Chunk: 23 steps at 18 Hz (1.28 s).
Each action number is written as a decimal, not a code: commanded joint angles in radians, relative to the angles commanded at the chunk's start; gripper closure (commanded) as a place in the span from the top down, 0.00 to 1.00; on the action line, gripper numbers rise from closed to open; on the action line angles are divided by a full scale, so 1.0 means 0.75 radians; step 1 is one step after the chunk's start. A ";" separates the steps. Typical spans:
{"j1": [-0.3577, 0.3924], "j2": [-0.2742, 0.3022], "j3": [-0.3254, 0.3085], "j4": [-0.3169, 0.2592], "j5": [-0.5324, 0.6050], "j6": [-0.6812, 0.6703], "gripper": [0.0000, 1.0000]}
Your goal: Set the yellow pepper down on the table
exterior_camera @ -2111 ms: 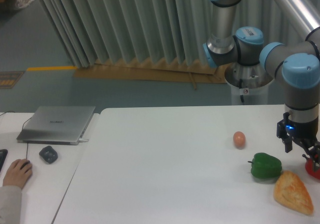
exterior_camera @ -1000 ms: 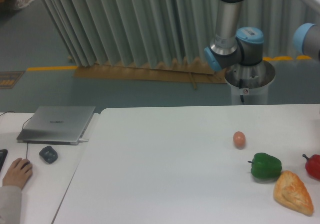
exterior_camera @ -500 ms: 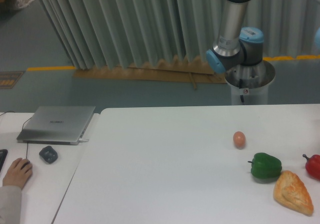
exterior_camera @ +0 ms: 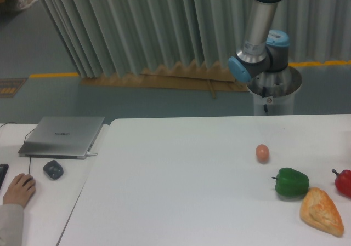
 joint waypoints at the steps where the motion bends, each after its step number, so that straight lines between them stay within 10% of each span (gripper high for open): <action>1: 0.004 0.000 -0.006 -0.004 0.000 0.051 1.00; 16: -0.074 -0.107 0.031 0.080 0.206 0.614 1.00; 18: -0.080 -0.074 0.049 0.033 0.190 0.295 1.00; 21: 0.016 0.028 0.033 0.026 -0.167 -0.683 1.00; 23: 0.035 0.033 0.002 0.059 -0.070 -1.200 1.00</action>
